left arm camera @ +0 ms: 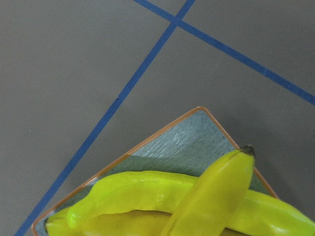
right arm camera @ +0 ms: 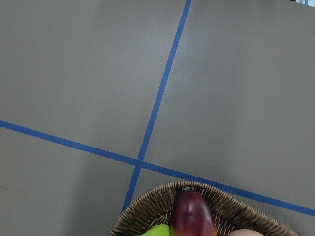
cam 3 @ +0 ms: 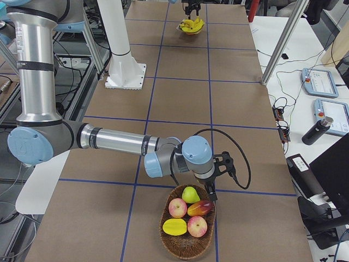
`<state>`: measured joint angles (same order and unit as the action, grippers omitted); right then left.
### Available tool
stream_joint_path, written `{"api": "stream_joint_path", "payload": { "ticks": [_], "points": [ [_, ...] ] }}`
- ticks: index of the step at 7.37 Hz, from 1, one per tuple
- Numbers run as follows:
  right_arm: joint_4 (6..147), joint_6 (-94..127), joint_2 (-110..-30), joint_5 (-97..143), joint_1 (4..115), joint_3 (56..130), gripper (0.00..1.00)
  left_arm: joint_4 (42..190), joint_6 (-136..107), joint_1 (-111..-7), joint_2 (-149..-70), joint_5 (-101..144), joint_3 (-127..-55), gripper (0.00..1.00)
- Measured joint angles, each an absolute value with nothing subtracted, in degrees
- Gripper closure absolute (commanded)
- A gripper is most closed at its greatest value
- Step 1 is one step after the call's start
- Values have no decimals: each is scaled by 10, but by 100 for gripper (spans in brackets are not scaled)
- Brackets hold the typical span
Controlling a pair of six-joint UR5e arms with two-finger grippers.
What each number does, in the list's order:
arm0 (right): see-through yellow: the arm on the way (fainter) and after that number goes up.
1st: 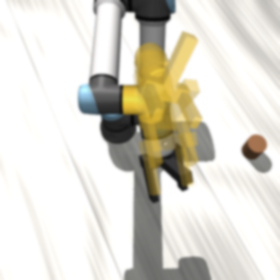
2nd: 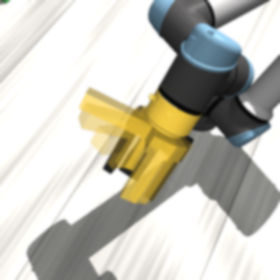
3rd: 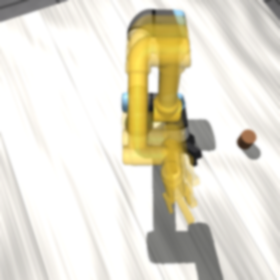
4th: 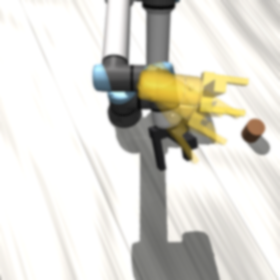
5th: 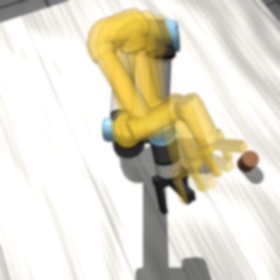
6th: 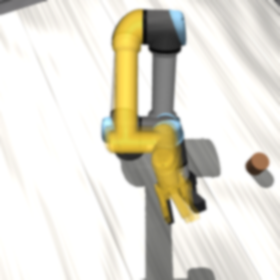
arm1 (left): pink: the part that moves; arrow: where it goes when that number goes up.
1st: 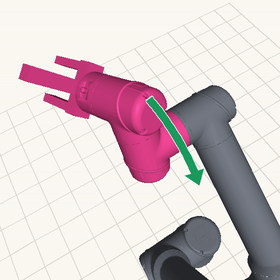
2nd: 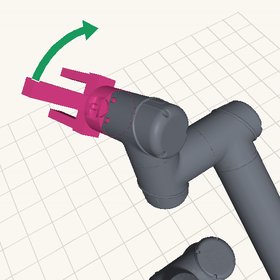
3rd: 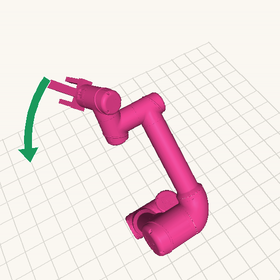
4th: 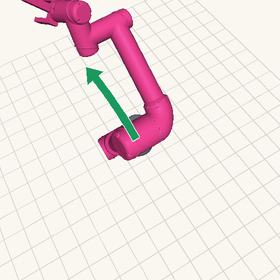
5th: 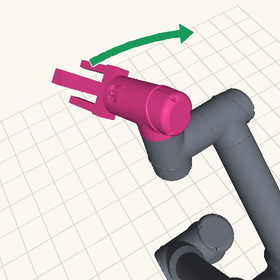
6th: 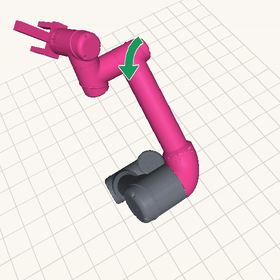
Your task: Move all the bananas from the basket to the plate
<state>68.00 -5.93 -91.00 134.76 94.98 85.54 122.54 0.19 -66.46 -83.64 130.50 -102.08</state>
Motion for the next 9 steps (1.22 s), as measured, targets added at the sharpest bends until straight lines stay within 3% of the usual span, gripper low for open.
{"api": "stream_joint_path", "payload": {
  "ticks": [5, 9],
  "points": [
    [694, -60, -920, 1343, 951, 844, 0, 832, 213, -859, -926, 1303, -1010, 0],
    [708, -62, -941, 1313, 951, 847, 0, 840, 140, -973, -879, 1346, -968, 0]
  ]
}}
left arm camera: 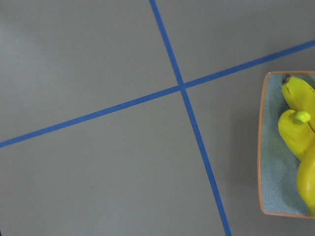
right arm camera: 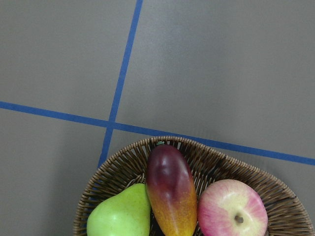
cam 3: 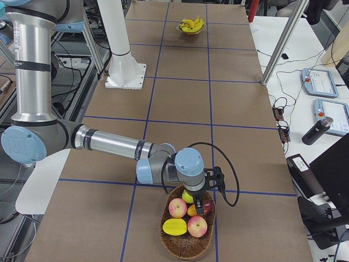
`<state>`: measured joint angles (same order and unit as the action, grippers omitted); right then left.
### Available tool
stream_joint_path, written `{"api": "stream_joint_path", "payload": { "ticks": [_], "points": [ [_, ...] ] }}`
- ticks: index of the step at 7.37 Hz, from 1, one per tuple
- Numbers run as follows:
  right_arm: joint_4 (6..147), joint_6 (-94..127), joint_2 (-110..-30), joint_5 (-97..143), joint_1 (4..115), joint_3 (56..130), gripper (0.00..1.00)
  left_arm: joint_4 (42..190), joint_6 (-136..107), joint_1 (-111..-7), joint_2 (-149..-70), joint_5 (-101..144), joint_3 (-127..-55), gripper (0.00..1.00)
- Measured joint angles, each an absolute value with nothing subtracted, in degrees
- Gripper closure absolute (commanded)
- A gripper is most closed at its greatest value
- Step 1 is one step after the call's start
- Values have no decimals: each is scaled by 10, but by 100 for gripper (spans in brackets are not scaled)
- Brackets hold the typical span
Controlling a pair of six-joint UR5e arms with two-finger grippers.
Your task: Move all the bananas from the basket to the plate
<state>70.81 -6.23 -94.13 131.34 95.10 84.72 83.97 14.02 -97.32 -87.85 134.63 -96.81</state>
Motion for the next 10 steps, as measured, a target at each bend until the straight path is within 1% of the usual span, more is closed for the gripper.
{"api": "stream_joint_path", "payload": {
  "ticks": [2, 6, 7, 9, 10],
  "points": [
    [708, -61, -951, 1308, 951, 847, 0, 858, 49, -981, -867, 1353, -975, 0],
    [730, -57, -959, 1290, 933, 858, 0, 867, 38, -981, -858, 1354, -982, 0],
    [768, -57, -958, 1284, 926, 880, 0, 870, 39, -981, -852, 1352, -983, 0],
    [891, -60, -960, 1279, 919, 964, 0, 877, 40, -980, -846, 1352, -986, 0],
    [920, -60, -962, 1280, 918, 986, 0, 879, 40, -980, -844, 1353, -986, 0]
  ]
}}
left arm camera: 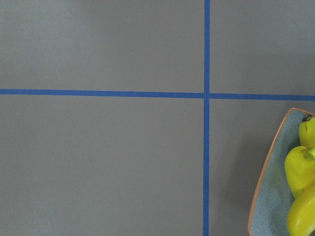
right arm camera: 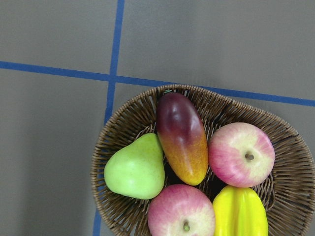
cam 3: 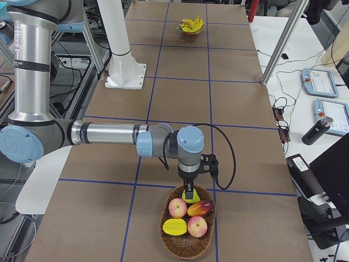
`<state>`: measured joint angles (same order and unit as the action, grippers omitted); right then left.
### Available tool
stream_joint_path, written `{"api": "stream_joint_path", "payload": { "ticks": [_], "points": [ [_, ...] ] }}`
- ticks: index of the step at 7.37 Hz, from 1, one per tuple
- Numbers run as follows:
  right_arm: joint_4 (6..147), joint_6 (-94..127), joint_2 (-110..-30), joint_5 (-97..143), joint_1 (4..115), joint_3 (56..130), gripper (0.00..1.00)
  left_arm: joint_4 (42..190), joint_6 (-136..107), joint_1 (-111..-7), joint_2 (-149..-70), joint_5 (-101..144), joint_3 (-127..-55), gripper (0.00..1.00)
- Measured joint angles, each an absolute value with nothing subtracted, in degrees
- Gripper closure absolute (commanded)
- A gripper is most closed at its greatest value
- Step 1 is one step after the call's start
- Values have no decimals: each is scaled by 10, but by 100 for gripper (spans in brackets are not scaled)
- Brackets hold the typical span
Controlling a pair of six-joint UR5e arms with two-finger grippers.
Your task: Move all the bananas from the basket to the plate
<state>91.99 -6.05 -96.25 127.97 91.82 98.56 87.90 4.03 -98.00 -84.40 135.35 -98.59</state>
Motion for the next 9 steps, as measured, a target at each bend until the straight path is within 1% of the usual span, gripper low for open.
{"api": "stream_joint_path", "payload": {
  "ticks": [5, 9],
  "points": [
    [937, -55, -959, 1287, 917, 999, 0, 887, 40, -980, -843, 1355, -991, 0],
    [937, -35, -945, 1290, 917, 1004, 0, 889, 40, -980, -826, 1355, -992, 0]
  ]
}}
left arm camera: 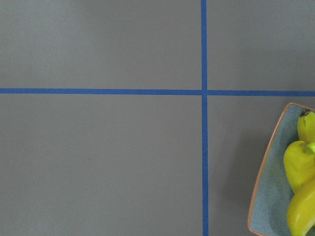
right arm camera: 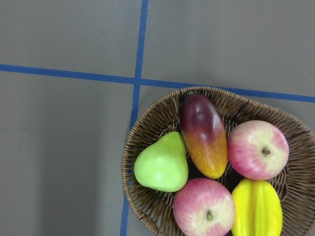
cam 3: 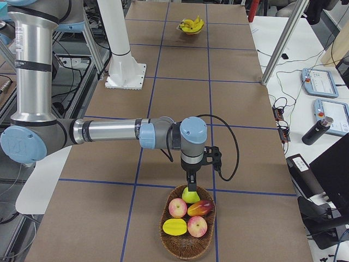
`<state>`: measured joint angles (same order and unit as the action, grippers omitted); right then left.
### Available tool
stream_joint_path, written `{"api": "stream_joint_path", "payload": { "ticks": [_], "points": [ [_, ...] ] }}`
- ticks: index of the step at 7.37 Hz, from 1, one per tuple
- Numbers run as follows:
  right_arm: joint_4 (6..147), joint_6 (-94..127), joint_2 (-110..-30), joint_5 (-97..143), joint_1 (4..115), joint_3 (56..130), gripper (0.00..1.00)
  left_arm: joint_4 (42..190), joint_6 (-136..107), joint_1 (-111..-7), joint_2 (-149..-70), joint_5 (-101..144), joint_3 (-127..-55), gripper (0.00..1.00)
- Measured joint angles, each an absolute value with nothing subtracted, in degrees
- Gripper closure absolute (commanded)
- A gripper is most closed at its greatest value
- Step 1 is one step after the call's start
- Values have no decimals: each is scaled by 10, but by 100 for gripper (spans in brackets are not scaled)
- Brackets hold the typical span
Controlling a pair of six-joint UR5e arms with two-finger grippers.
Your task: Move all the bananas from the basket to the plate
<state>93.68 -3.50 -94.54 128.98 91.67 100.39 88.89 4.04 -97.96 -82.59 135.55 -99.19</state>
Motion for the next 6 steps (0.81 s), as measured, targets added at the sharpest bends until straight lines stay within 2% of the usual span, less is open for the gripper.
{"api": "stream_joint_path", "payload": {
  "ticks": [6],
  "points": [
    [936, -12, -940, 1295, 916, 1005, 0, 887, 40, -980, -816, 1351, -991, 0]
  ]
}}
